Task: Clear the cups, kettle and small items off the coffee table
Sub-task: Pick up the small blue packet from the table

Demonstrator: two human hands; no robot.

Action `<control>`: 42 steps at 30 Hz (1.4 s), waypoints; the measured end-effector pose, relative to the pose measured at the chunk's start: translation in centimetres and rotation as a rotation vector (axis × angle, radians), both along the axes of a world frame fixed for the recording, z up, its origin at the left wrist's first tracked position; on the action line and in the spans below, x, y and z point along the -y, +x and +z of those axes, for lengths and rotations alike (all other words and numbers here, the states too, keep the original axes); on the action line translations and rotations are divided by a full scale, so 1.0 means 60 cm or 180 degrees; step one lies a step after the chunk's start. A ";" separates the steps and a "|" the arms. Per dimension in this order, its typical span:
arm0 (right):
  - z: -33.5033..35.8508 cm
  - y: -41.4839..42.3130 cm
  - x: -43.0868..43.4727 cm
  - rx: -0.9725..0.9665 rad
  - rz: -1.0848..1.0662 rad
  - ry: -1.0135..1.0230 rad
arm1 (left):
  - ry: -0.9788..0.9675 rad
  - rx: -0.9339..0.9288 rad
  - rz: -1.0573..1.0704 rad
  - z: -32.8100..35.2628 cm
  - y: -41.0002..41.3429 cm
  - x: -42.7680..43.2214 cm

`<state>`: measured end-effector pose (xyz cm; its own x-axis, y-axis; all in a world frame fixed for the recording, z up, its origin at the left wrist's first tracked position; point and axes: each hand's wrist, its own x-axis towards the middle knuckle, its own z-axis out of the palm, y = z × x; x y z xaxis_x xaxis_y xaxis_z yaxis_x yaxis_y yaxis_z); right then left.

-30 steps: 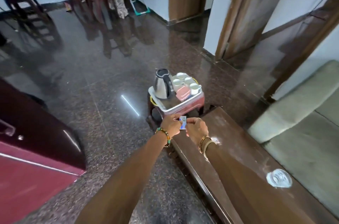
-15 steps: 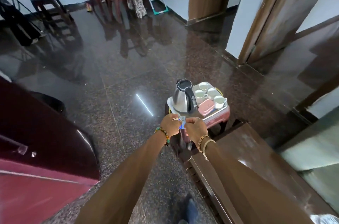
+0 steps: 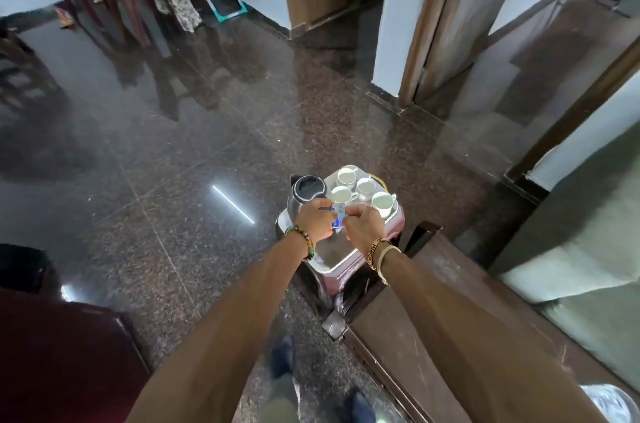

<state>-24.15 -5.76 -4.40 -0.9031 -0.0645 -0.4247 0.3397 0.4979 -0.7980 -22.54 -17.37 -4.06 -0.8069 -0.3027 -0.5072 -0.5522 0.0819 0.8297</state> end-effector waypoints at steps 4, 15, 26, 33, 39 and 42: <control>-0.024 -0.038 0.009 0.0116 -0.0304 0.0121 | 0.0015 0.0112 -0.0446 -0.039 -0.070 0.010; -0.070 -0.140 0.022 0.0436 -0.1495 0.0298 | 0.0114 0.0313 -0.1606 -0.079 -0.234 0.013; -0.145 -0.148 0.000 0.0766 -0.1883 0.0137 | -0.0111 0.0688 -0.2276 -0.152 -0.267 -0.030; -0.203 -0.164 -0.006 0.0977 -0.1775 0.0117 | 0.0075 0.1007 -0.2174 -0.211 -0.285 -0.039; -0.253 -0.186 -0.002 0.1126 -0.1697 0.0134 | 0.0072 0.1248 -0.1656 -0.259 -0.297 -0.052; -0.273 -0.191 0.001 0.1208 -0.1648 0.0145 | -0.0215 0.1222 -0.1565 -0.267 -0.299 -0.056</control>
